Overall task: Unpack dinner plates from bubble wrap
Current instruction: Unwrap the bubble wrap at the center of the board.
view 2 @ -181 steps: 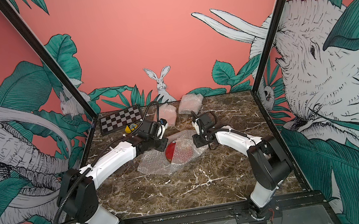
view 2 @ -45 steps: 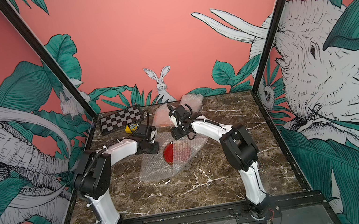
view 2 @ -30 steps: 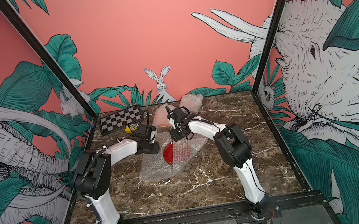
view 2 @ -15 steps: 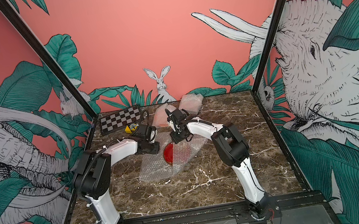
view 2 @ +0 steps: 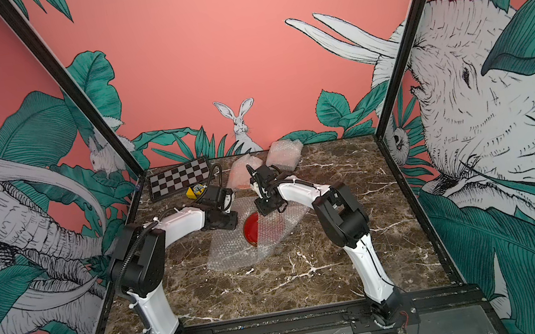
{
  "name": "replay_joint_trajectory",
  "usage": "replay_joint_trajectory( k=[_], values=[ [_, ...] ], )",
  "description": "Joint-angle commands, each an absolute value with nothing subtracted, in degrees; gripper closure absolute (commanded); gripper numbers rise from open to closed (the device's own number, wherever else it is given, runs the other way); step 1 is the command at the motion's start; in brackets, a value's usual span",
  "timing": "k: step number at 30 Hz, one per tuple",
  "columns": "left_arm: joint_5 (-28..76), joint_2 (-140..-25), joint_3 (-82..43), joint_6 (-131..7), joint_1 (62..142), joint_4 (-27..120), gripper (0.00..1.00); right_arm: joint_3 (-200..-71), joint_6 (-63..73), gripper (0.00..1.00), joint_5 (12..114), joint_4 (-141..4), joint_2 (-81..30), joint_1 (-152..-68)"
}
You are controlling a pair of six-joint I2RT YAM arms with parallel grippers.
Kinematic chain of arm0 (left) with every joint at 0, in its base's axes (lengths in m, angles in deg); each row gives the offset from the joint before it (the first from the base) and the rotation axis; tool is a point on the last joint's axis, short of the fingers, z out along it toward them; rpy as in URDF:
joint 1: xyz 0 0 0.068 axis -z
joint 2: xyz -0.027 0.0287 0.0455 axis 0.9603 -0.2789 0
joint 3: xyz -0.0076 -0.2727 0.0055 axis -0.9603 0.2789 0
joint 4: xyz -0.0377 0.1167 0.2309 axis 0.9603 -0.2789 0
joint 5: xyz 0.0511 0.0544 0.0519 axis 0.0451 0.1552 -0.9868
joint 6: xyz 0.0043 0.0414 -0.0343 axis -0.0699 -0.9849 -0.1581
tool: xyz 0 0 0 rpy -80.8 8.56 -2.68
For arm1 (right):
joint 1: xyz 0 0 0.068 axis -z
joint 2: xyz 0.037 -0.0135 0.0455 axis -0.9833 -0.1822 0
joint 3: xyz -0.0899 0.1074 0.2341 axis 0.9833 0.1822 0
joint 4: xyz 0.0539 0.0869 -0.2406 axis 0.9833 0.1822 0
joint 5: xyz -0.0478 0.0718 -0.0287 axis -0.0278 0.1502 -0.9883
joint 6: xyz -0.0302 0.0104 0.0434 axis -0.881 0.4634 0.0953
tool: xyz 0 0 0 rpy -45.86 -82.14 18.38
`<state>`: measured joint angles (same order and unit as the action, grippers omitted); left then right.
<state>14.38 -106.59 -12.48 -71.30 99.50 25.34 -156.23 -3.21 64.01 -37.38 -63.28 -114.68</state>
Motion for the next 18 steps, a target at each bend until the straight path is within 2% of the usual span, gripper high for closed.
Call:
replay_joint_trajectory(
  k=[1, 3, 8, 18],
  values=[
    [15.6, -105.81, -11.17, -70.41, 99.47, 23.09, 0.59, -156.56, -3.89, 0.65, 63.85, -36.46, -63.39, -115.19],
    [15.62, -105.78, -11.19, -70.4, 99.46, 23.07, 0.59, -156.39, -4.11, 0.7, 63.69, -36.61, -63.02, -115.19],
    [15.62, -105.79, -11.26, -70.41, 99.47, 23.03, 0.59, -155.88, -4.38, 0.73, 62.63, -36.61, -62.11, -115.19],
    [15.5, -105.83, -11.19, -70.28, 99.47, 22.97, 0.59, -153.52, -5.14, 0.83, 59.33, -36.98, -58.89, -115.14]
  ],
)
